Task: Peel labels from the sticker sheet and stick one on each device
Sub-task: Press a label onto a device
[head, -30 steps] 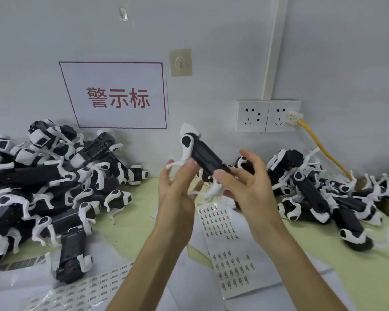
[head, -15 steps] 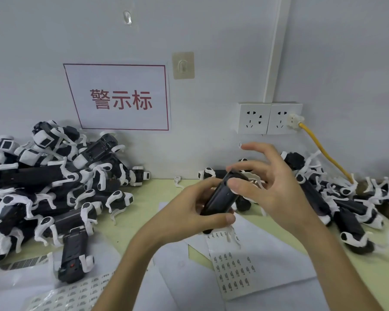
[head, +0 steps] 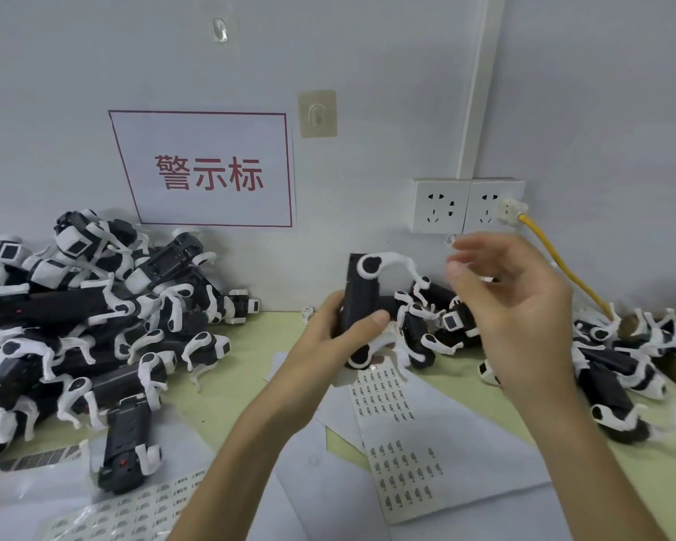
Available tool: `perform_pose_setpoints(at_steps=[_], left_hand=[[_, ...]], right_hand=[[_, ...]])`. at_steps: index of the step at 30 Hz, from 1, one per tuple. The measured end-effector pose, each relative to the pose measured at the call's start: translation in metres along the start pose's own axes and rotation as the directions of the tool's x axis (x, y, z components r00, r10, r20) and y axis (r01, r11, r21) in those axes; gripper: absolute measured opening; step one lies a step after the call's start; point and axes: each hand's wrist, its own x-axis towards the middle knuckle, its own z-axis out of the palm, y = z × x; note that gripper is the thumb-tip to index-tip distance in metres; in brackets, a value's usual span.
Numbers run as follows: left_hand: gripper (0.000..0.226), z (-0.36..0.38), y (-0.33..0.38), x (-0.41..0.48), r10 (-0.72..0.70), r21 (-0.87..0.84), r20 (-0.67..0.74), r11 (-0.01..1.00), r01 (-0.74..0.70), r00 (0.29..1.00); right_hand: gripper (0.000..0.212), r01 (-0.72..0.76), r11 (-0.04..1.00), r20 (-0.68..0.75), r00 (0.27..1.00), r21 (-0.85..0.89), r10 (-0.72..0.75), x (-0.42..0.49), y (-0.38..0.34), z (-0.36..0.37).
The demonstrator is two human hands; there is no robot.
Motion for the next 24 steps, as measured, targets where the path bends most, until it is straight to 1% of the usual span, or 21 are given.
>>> perform_pose_setpoints(at_steps=[1, 3, 4, 5, 6, 8, 10, 15, 19, 24], left_hand=[[0.05, 0.0, 0.001, 0.0, 0.022, 0.004, -0.015, 1.0, -0.022, 1.0], [0.061, 0.001, 0.001, 0.001, 0.07, 0.023, -0.026, 0.997, -0.07, 0.997], [0.062, 0.002, 0.001, 0.001, 0.091, 0.031, -0.032, 0.995, -0.09, 0.995], [0.061, 0.004, 0.001, 0.001, 0.112, 0.043, -0.042, 0.993, -0.11, 0.993], [0.06, 0.005, 0.001, 0.001, 0.138, 0.059, -0.053, 0.989, -0.135, 0.989], [0.059, 0.009, 0.0, 0.0, 0.187, 0.101, -0.075, 0.979, -0.18, 0.979], [0.059, 0.012, 0.0, 0.0, 0.211, 0.128, -0.088, 0.972, -0.199, 0.974], [0.054, 0.017, -0.003, 0.0, 0.233, 0.153, -0.097, 0.964, -0.217, 0.968], [0.056, 0.02, -0.003, 0.0, 0.256, 0.189, -0.082, 0.953, -0.237, 0.963], [0.06, 0.024, -0.003, -0.001, 0.285, 0.229, -0.088, 0.938, -0.259, 0.955]], right_hand=[[0.012, -0.032, 0.996, 0.033, 0.999, 0.088, 0.029, 0.001, -0.005, -0.001], [0.006, -0.146, 0.966, 0.205, 0.973, 0.212, 0.102, 0.0, -0.015, 0.0], [0.004, -0.209, 0.952, 0.3, 0.944, 0.224, 0.137, -0.001, -0.018, 0.002], [0.003, -0.259, 0.941, 0.366, 0.916, 0.22, 0.167, -0.002, -0.019, 0.005], [0.005, -0.291, 0.933, 0.39, 0.901, 0.213, 0.192, -0.004, -0.018, 0.008], [0.007, -0.333, 0.917, 0.356, 0.902, 0.22, 0.242, -0.007, -0.015, 0.015], [0.008, -0.339, 0.917, 0.313, 0.912, 0.21, 0.266, -0.01, -0.013, 0.02], [0.008, -0.318, 0.935, 0.27, 0.924, 0.154, 0.27, -0.012, -0.012, 0.023], [0.011, -0.296, 0.952, 0.266, 0.926, 0.074, 0.267, -0.012, -0.012, 0.024], [0.009, -0.255, 0.966, 0.261, 0.931, -0.033, 0.254, -0.012, -0.012, 0.025]])
